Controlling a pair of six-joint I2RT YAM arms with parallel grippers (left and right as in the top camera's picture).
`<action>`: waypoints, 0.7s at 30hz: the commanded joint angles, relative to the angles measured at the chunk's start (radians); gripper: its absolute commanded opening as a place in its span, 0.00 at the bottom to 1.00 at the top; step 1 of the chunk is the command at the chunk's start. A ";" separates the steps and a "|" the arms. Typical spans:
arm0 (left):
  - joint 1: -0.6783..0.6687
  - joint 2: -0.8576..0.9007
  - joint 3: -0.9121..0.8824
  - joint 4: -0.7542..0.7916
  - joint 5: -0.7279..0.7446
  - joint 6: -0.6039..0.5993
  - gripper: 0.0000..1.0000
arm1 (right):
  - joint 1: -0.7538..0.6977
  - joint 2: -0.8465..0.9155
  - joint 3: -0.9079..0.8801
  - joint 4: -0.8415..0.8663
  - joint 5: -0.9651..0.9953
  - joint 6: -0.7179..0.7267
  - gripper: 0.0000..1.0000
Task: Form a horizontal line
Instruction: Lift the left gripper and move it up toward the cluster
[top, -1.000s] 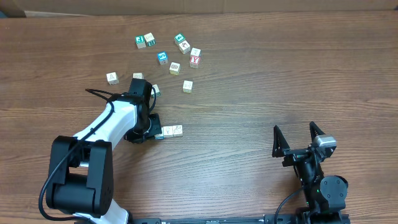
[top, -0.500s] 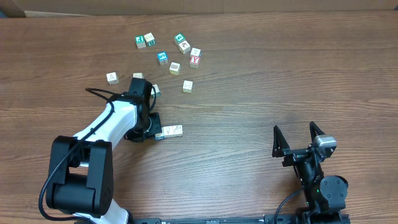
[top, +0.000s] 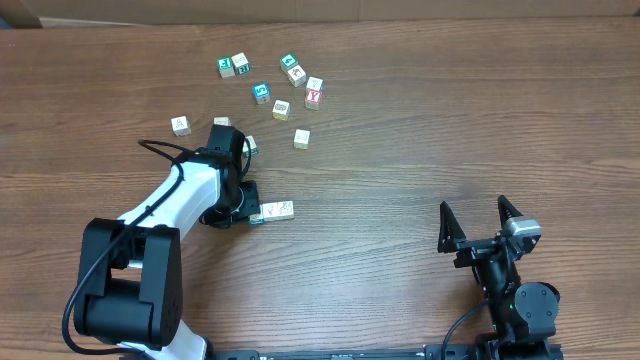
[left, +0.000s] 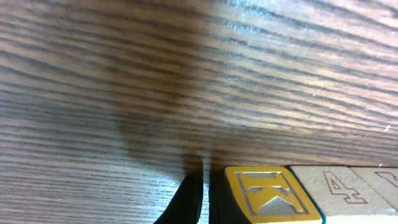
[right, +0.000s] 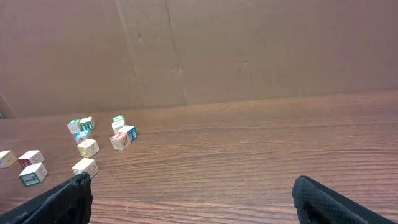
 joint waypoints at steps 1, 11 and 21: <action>0.006 0.011 0.003 0.014 0.011 0.026 0.04 | -0.001 -0.010 -0.010 0.003 0.008 -0.001 1.00; 0.006 0.011 0.003 0.014 0.010 0.026 0.04 | -0.001 -0.010 -0.010 0.002 0.008 -0.001 1.00; 0.059 0.005 0.156 -0.112 -0.076 0.026 0.04 | -0.001 -0.010 -0.010 0.002 0.008 -0.001 1.00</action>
